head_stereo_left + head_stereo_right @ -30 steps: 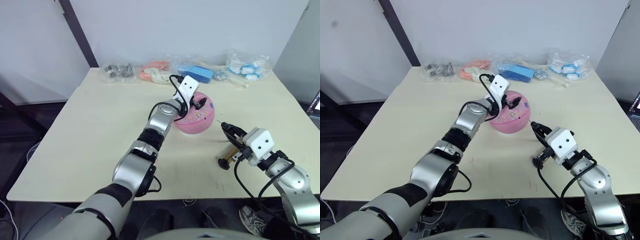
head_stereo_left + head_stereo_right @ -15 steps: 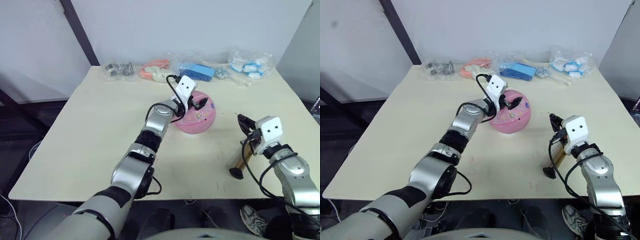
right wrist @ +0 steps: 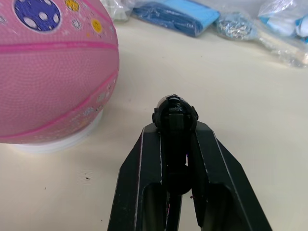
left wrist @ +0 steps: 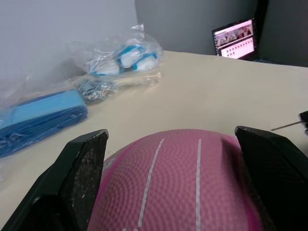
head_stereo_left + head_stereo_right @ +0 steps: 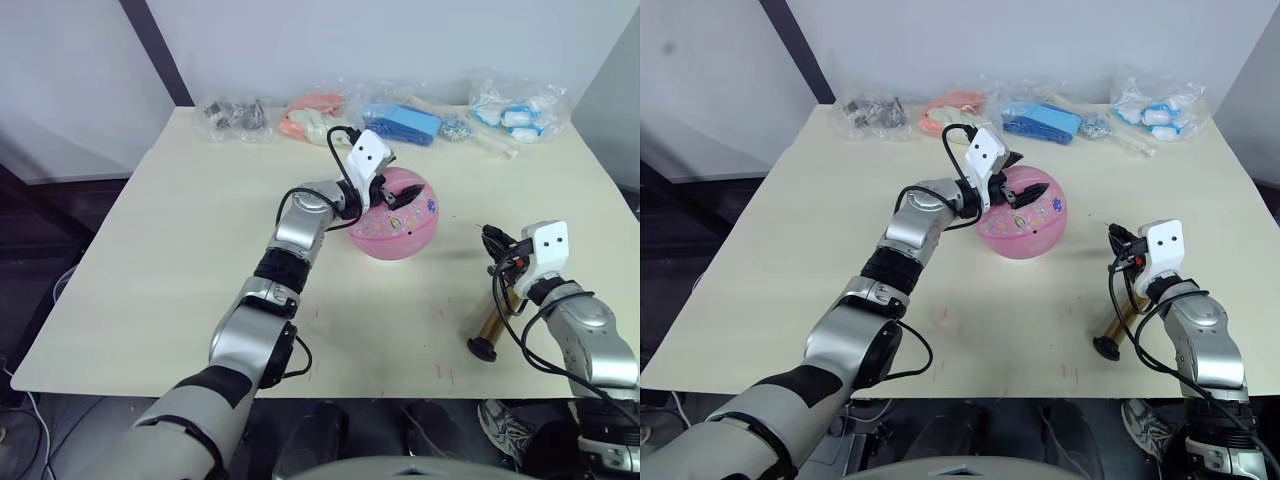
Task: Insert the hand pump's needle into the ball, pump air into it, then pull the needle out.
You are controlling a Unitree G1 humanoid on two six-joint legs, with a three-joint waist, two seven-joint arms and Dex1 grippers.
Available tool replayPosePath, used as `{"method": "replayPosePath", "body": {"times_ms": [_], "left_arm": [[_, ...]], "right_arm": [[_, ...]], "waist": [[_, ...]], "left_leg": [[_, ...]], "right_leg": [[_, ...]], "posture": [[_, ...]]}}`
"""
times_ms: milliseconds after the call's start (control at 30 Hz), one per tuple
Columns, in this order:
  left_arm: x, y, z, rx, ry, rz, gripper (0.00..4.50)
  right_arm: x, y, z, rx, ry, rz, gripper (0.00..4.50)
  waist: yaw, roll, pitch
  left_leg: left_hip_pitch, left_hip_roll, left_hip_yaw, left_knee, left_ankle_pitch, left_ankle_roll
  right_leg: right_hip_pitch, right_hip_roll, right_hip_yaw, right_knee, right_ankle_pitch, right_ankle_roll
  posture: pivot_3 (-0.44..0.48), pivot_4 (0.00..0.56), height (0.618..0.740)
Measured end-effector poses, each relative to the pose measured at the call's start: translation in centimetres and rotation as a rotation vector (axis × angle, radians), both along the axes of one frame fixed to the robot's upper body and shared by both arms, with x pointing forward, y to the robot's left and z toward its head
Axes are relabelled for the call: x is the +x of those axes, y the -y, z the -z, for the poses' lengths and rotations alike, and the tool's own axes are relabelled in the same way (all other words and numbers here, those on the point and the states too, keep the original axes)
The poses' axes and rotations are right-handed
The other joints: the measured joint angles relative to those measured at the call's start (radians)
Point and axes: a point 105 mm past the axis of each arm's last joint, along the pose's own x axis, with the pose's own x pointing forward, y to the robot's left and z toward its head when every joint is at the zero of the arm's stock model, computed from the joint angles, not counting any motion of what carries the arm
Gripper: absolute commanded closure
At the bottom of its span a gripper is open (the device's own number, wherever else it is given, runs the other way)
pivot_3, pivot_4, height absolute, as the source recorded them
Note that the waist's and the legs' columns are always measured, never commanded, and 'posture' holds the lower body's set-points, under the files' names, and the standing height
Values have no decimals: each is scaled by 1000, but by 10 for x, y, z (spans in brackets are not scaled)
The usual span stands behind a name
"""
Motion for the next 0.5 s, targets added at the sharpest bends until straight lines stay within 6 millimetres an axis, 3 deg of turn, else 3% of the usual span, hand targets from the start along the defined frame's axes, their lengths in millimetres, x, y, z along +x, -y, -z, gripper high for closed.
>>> {"method": "replayPosePath", "body": {"times_ms": [233, 500], "left_arm": [[-13, -7, -16, 10, 5, 100, 0], [-33, -16, -38, 15, 30, 226, 0]], "right_arm": [[-1, 6, -3, 7, 9, 14, 4424], [-2, 4, -4, 10, 15, 2, 4424]], "waist": [[-3, 1, 6], [-3, 1, 14]], "left_leg": [[-14, 0, 1, 2, 1, -1], [-16, 0, 3, 4, 1, -1]], "right_leg": [[-15, 0, 0, 0, 1, -2], [-16, 0, 0, 0, 1, -2]], "posture": [[0, 150, 740], [0, 150, 740]]}}
